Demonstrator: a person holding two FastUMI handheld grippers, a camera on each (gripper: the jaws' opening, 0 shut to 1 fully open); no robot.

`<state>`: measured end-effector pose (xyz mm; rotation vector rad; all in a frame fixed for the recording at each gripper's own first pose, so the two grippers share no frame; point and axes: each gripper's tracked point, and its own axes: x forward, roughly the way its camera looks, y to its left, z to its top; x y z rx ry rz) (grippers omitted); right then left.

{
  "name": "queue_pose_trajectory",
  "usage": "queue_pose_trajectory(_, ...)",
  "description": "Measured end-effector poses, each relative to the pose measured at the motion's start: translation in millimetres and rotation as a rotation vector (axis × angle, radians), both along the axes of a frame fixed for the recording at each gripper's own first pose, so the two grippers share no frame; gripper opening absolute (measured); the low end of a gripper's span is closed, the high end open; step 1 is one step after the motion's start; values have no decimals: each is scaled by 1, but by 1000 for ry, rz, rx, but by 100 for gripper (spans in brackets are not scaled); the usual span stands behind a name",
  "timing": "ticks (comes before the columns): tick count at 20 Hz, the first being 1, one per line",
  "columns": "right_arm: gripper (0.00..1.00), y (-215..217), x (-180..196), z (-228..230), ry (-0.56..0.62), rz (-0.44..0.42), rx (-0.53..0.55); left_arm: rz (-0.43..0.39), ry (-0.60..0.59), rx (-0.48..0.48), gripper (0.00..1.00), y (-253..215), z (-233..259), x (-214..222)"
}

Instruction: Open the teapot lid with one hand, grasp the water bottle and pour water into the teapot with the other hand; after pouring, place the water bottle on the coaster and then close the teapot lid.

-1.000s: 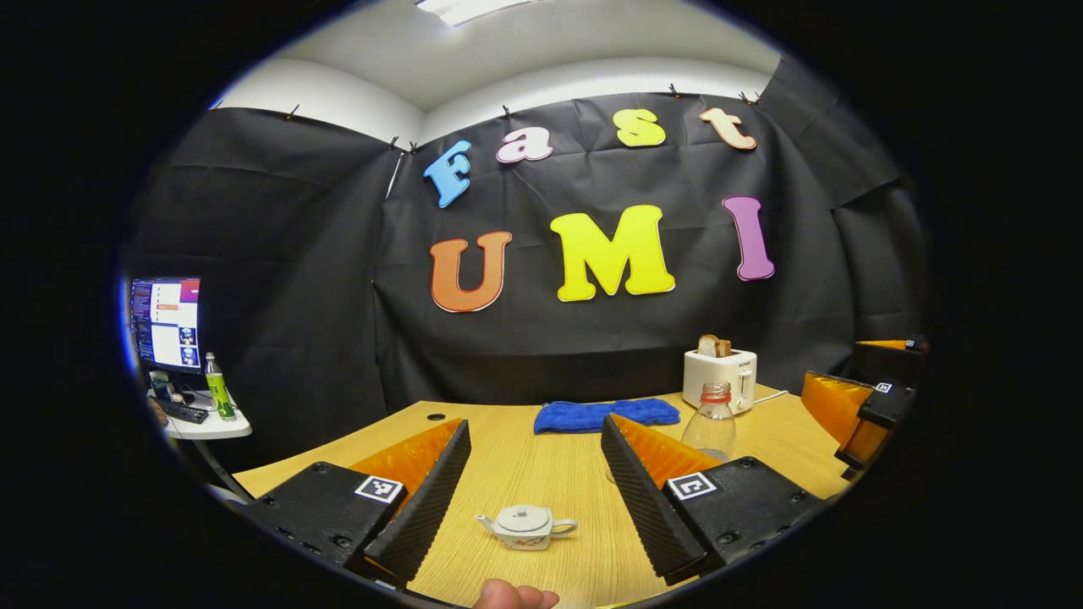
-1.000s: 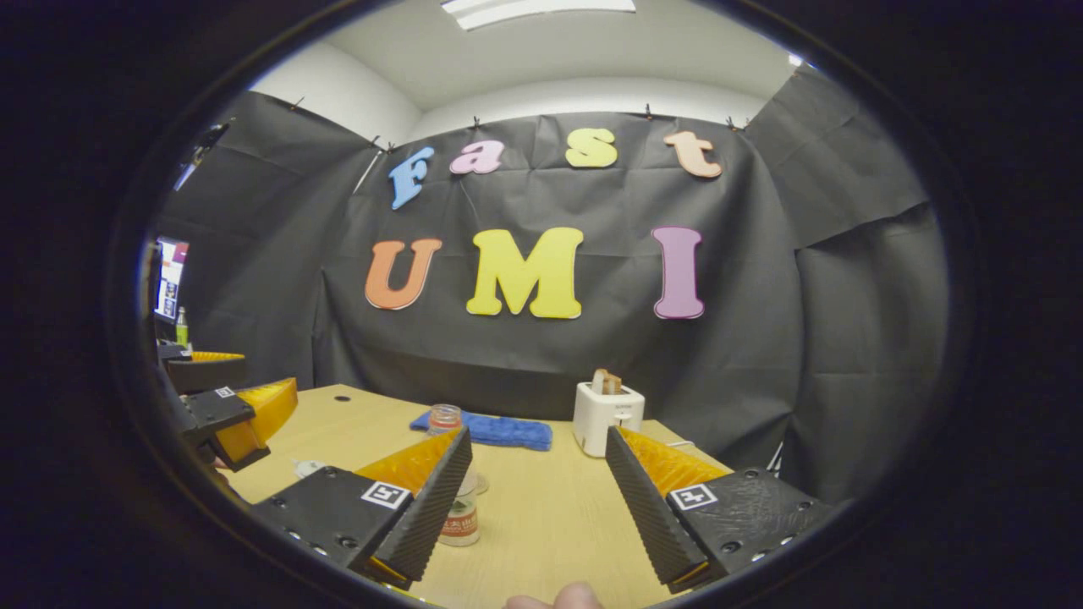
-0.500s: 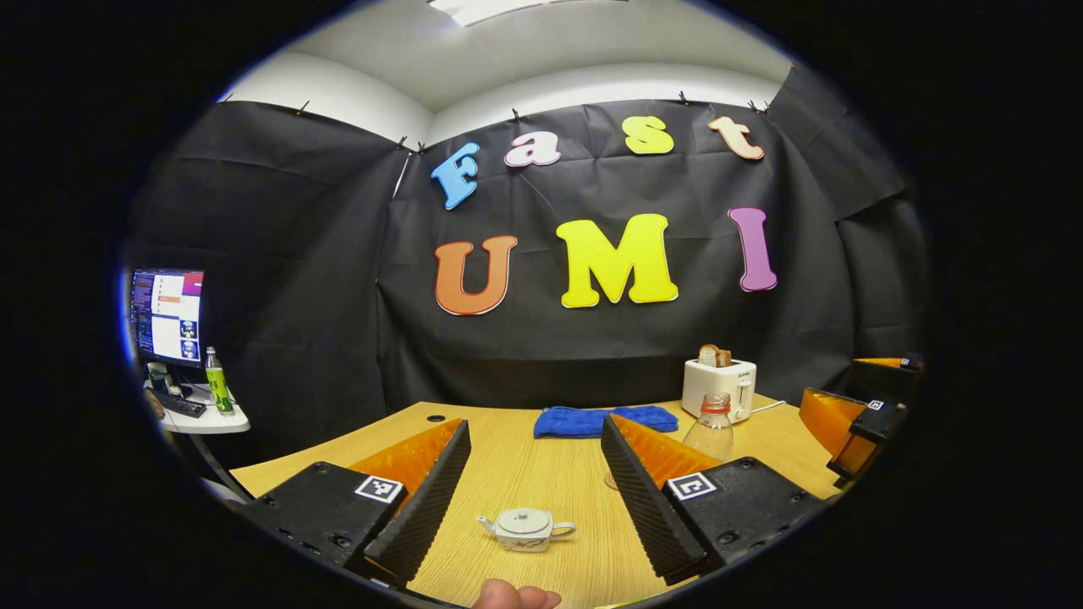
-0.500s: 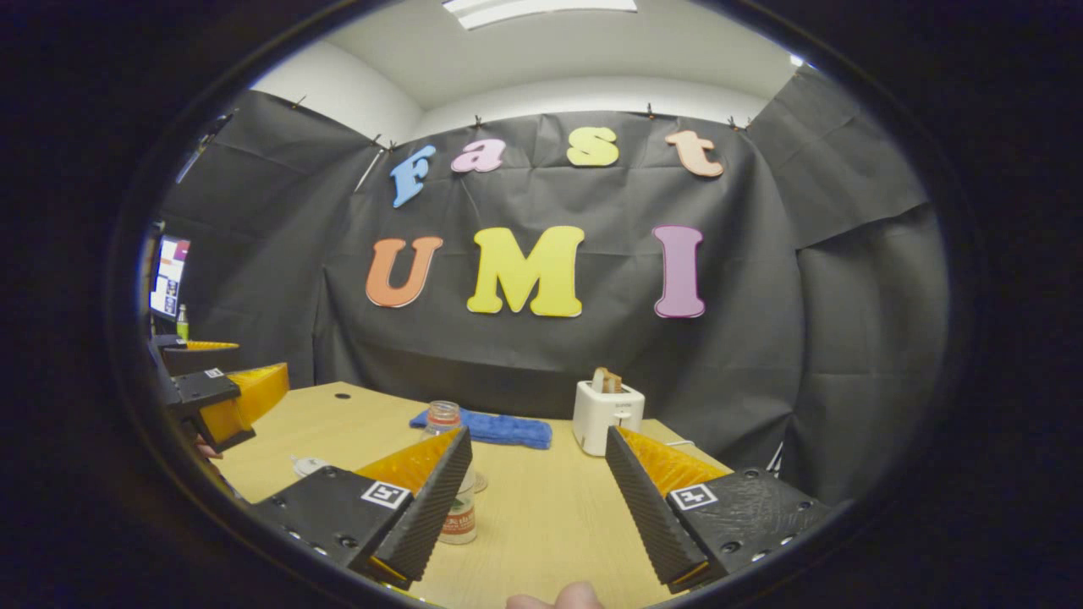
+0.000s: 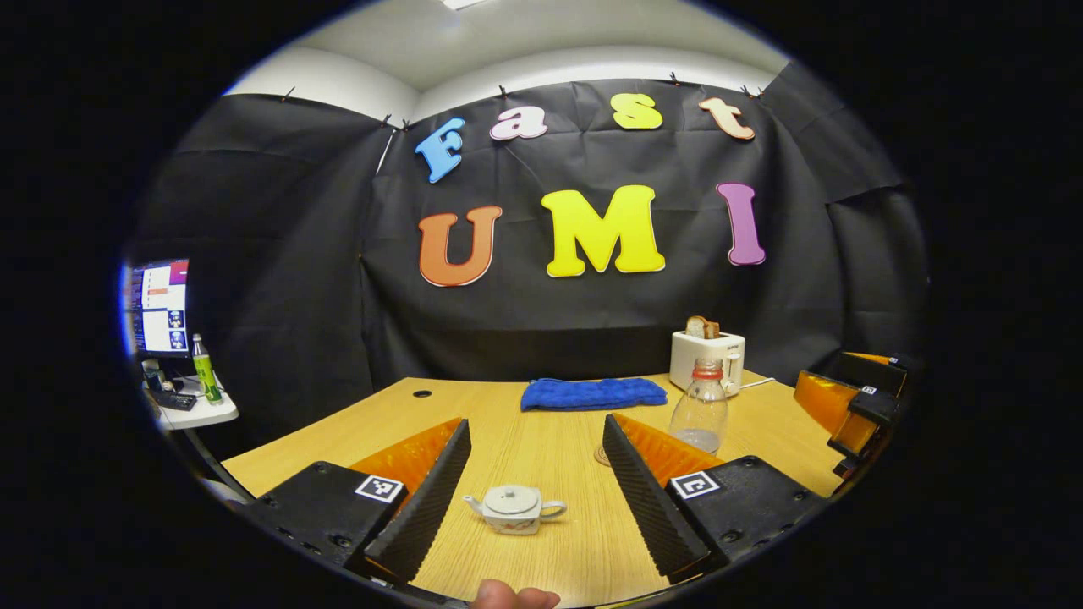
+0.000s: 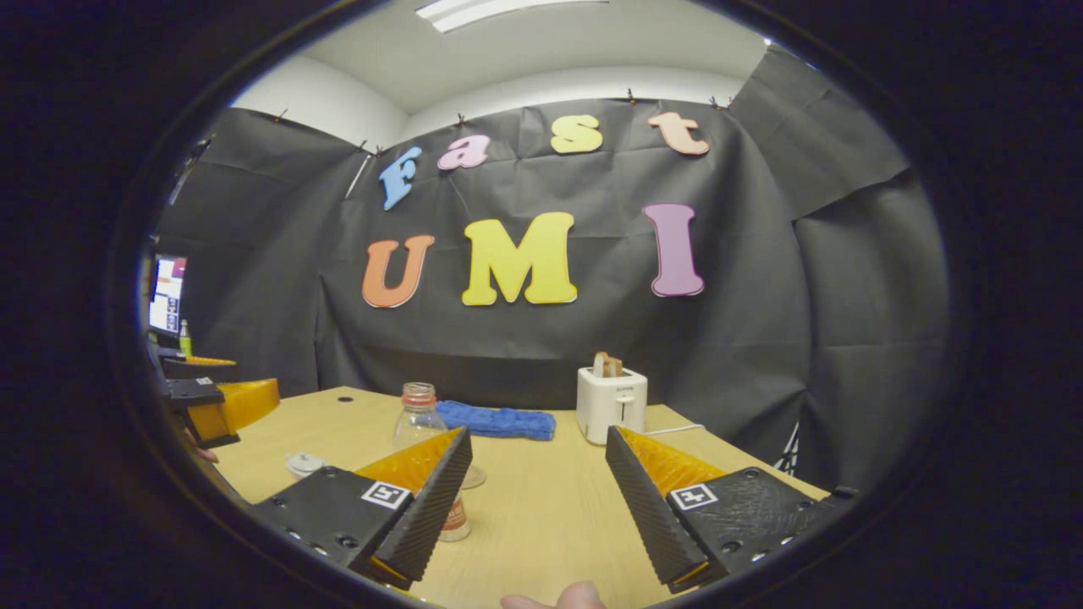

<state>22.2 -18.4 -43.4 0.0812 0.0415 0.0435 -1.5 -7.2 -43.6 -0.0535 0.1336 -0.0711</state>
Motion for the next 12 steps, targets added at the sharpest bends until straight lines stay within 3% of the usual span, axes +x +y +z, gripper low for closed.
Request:
queue_pose_trajectory(5,95,-3,8,-15,19,11,9,41,85,15,99,15,-35,2)
queue_pose_trajectory(12,96,-8,6,-29,30,5,-36,5,143,34,99,33,-72,13)
